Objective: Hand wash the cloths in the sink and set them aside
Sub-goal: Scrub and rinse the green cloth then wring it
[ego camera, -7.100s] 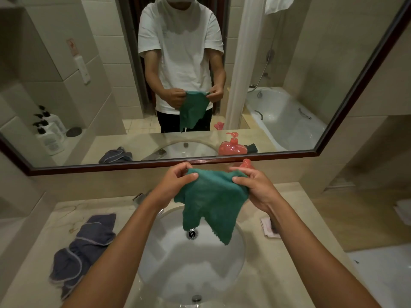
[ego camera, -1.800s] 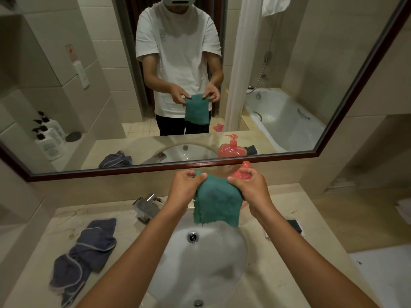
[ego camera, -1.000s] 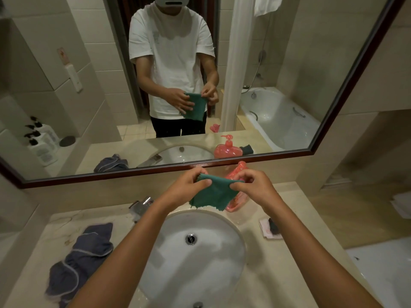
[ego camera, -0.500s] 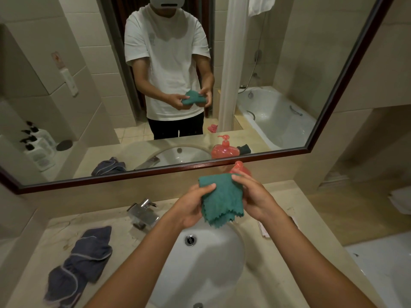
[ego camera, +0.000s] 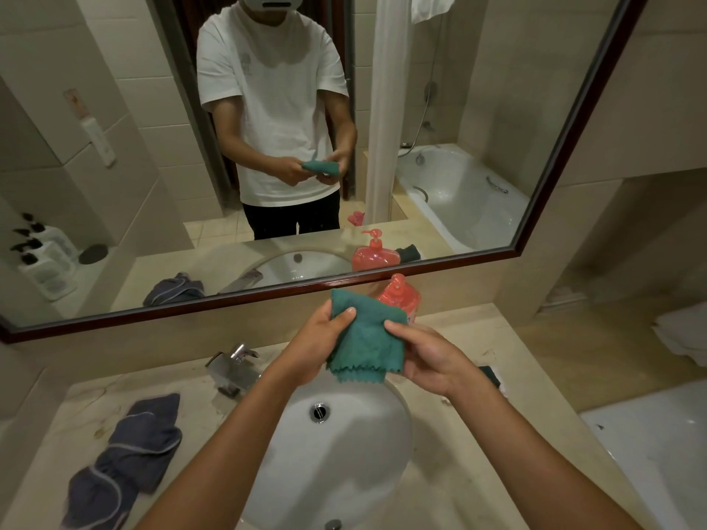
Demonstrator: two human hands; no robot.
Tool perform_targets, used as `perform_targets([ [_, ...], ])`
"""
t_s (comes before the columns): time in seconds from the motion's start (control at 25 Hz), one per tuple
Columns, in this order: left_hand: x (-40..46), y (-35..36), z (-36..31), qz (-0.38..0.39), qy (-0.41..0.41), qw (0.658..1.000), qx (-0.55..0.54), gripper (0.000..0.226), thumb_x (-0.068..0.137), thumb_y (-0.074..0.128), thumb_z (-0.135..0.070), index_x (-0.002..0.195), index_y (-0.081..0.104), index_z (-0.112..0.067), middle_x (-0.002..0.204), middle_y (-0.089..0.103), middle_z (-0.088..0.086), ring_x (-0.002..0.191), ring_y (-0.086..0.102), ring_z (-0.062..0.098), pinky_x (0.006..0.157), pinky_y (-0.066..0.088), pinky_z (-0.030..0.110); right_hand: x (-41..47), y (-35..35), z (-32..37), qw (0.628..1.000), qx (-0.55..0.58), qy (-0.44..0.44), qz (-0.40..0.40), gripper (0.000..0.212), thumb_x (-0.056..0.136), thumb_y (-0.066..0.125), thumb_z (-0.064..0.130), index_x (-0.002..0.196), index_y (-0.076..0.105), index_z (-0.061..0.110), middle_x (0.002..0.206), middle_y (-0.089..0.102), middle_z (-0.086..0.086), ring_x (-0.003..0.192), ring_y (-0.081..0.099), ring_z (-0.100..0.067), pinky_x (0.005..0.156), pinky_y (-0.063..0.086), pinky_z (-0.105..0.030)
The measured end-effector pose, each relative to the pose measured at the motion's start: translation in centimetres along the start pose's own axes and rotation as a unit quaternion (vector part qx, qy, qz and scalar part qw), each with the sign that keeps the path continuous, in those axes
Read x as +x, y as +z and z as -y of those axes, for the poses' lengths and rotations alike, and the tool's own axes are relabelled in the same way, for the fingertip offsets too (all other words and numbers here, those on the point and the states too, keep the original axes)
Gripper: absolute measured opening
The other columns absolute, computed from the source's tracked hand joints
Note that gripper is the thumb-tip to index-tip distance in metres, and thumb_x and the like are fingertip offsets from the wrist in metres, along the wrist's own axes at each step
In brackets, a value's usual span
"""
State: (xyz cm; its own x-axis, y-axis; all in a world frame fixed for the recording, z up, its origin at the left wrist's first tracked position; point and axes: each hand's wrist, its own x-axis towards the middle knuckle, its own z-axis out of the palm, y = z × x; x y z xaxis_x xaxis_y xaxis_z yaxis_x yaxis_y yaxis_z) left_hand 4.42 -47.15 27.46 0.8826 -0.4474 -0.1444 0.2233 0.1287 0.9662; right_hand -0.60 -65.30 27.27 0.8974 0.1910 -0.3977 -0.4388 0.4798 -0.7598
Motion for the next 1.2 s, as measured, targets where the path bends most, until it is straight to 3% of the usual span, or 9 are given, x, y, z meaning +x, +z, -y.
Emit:
perform_targets([
  [0.16, 0.1, 0.1, -0.1, -0.001, -0.001, 1.000, -0.006, 0.026, 0.100, 0.058, -0.012, 0.126, 0.058, -0.011, 0.120, 0.071, 0.014, 0.107, 0.071, 0.029, 0.081, 0.060, 0.035, 0.1, -1.2, 0.6, 0.974, -0.187, -0.111, -0.070, 0.029, 0.094, 0.066, 0.009, 0.122, 0.064, 0.014, 0.106, 0.077, -0.007, 0.093, 0.075, -0.024, 0.070, 0.062, -0.039],
  [0.28, 0.0, 0.2, 0.1, 0.033, -0.047, 0.995, -0.078, 0.036, 0.095, 0.061, -0.016, 0.131, 0.058, -0.013, 0.124, 0.070, 0.015, 0.111, 0.069, 0.032, 0.080, 0.061, 0.040, 0.3, -2.0, 1.1, 0.974, -0.151, -0.148, -0.080, 0.028, 0.092, 0.069, 0.007, 0.118, 0.066, 0.016, 0.109, 0.075, -0.014, 0.098, 0.074, -0.032, 0.082, 0.061, -0.048],
  [0.48, 0.1, 0.2, 0.4, 0.009, -0.110, 0.981, -0.158, 0.060, 0.103, 0.033, -0.057, 0.130, 0.062, -0.012, 0.125, 0.069, 0.017, 0.107, 0.069, 0.034, 0.074, 0.061, 0.036, 0.1, -3.5, 1.5, 0.991, -0.089, -0.085, -0.057, 0.023, 0.094, 0.061, 0.003, 0.113, 0.070, 0.011, 0.109, 0.074, -0.018, 0.089, 0.074, -0.026, 0.072, 0.063, -0.035],
  [0.64, 0.6, -0.4, 0.7, 0.001, -0.094, 0.986, -0.137, 0.077, 0.100, 0.030, -0.064, 0.111, 0.068, 0.002, 0.119, 0.069, 0.025, 0.113, 0.066, 0.038, 0.092, 0.057, 0.045, 0.1, -3.5, 1.6, 0.998, -0.031, -0.042, -0.028, 0.041, 0.095, 0.059, 0.035, 0.121, 0.067, 0.005, 0.112, 0.072, -0.020, 0.099, 0.072, -0.028, 0.084, 0.061, -0.040],
  [0.76, 1.1, -0.7, 0.9, -0.045, -0.074, 0.995, -0.056, 0.069, 0.102, 0.037, -0.054, 0.075, 0.069, -0.001, 0.105, 0.074, 0.019, 0.098, 0.071, 0.027, 0.085, 0.056, 0.038, 0.7, -3.4, 1.5, 0.996, -0.061, -0.034, -0.062, 0.056, 0.102, 0.045, 0.053, 0.101, 0.077, 0.007, 0.108, 0.074, -0.019, 0.097, 0.072, -0.026, 0.087, 0.057, -0.042],
  [0.84, 1.4, -0.2, 1.2, -0.064, -0.051, 0.997, 0.016, 0.047, 0.100, 0.055, -0.037, 0.069, 0.074, -0.007, 0.100, 0.076, 0.012, 0.090, 0.071, 0.025, 0.075, 0.055, 0.031, 0.9, -3.0, 1.3, 0.987, -0.112, -0.059, -0.095, 0.045, 0.101, 0.054, 0.042, 0.081, 0.078, 0.009, 0.098, 0.075, -0.017, 0.082, 0.073, -0.019, 0.075, 0.059, -0.037],
  [0.96, 1.8, 0.9, 1.9, -0.064, -0.035, 0.996, 0.054, 0.004, 0.087, 0.075, -0.014, 0.091, 0.077, -0.015, 0.101, 0.074, 0.012, 0.088, 0.068, 0.024, 0.073, 0.056, 0.032, 0.8, -3.3, 1.0, 0.975, -0.159, -0.099, -0.121, 0.012, 0.092, 0.069, 0.012, 0.084, 0.075, 0.006, 0.092, 0.072, -0.014, 0.070, 0.072, -0.014, 0.059, 0.057, -0.027],
  [1.08, 2.3, 1.8, 2.7, -0.077, -0.085, 0.993, 0.001, 0.037, 0.081, 0.079, -0.002, 0.114, 0.068, -0.013, 0.112, 0.069, 0.012, 0.090, 0.072, 0.023, 0.077, 0.059, 0.032, 0.6, -4.1, 0.9, 0.964, -0.167, -0.148, -0.143, 0.017, 0.085, 0.070, -0.005, 0.094, 0.073, 0.008, 0.097, 0.072, -0.013, 0.075, 0.073, -0.015, 0.061, 0.057, -0.026],
  [1.2, 2.9, 3.1, 3.4, -0.055, -0.142, 0.986, -0.074, 0.039, 0.084, 0.075, 0.000, 0.121, 0.063, -0.001, 0.105, 0.075, 0.014, 0.084, 0.075, 0.021, 0.069, 0.059, 0.026, 0.2, -5.4, 1.1, 0.953, -0.162, -0.195, -0.163, 0.041, 0.082, 0.072, -0.008, 0.110, 0.070, 0.020, 0.102, 0.076, -0.008, 0.092, 0.074, -0.020, 0.073, 0.058, -0.028],
])
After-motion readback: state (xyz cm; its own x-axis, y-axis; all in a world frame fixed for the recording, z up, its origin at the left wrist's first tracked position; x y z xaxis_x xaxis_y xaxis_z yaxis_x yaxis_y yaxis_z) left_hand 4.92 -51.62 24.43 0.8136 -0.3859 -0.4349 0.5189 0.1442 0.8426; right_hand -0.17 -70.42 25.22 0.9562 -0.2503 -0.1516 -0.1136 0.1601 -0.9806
